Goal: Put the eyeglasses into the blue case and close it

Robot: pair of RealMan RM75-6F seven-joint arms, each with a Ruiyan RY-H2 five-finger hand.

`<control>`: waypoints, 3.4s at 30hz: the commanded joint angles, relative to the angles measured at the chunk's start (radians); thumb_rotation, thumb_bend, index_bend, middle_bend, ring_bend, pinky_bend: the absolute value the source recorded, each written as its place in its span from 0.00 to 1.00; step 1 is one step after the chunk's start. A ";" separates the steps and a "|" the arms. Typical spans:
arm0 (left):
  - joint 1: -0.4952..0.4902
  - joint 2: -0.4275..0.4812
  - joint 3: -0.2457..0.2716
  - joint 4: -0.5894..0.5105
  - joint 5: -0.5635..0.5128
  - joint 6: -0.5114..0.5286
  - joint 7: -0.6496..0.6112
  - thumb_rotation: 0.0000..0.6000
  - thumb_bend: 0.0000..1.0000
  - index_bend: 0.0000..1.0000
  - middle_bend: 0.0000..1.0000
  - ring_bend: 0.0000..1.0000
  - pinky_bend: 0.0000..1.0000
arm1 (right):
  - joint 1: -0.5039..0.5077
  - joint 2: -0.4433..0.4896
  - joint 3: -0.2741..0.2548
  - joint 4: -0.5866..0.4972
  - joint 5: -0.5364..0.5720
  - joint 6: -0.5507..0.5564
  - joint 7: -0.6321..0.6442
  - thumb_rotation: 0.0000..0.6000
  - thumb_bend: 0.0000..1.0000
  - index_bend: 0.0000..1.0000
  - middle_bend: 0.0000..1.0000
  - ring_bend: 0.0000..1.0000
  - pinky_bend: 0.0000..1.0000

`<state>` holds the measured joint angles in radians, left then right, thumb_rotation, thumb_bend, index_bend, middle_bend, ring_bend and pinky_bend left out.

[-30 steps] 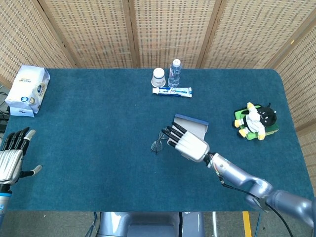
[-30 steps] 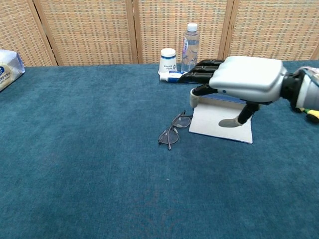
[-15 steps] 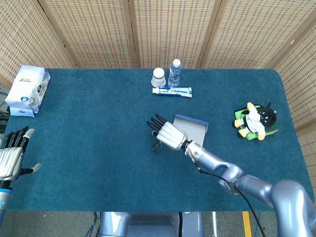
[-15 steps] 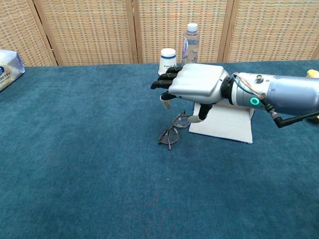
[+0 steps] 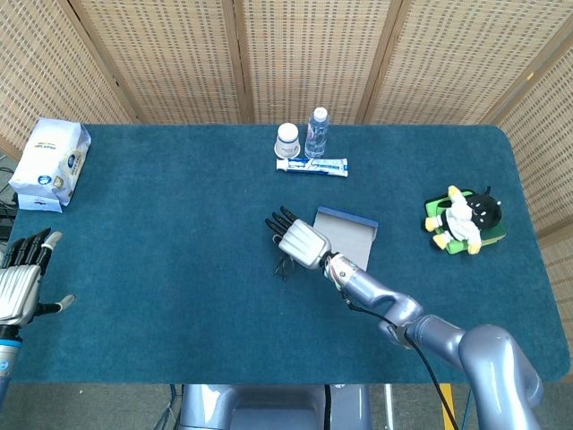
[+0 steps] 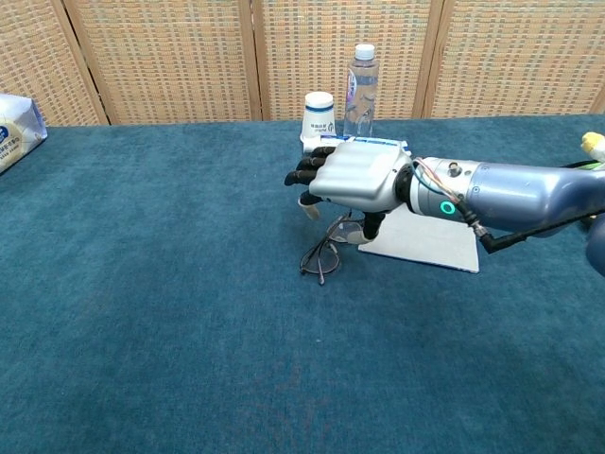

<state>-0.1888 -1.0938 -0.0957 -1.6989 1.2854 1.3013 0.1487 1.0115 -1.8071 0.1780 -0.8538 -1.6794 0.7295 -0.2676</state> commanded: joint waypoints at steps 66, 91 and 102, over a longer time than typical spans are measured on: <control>-0.006 0.015 0.020 -0.009 0.011 -0.003 -0.027 1.00 0.01 0.00 0.00 0.00 0.00 | -0.051 0.168 0.183 -0.554 1.076 0.164 -0.658 1.00 0.54 0.62 0.06 0.00 0.11; -0.012 0.019 0.018 -0.008 -0.003 -0.017 -0.035 1.00 0.02 0.00 0.00 0.00 0.00 | 0.083 0.017 0.272 -0.382 1.576 0.329 -0.680 1.00 0.57 0.63 0.05 0.00 0.12; -0.013 0.019 0.020 -0.006 -0.003 -0.019 -0.036 1.00 0.02 0.00 0.00 0.00 0.00 | 0.084 -0.009 0.259 -0.335 1.562 0.317 -0.679 1.00 0.57 0.63 0.05 0.00 0.12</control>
<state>-0.2019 -1.0749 -0.0754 -1.7054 1.2819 1.2821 0.1129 1.0968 -1.8156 0.4396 -1.1905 -0.1157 1.0486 -0.9459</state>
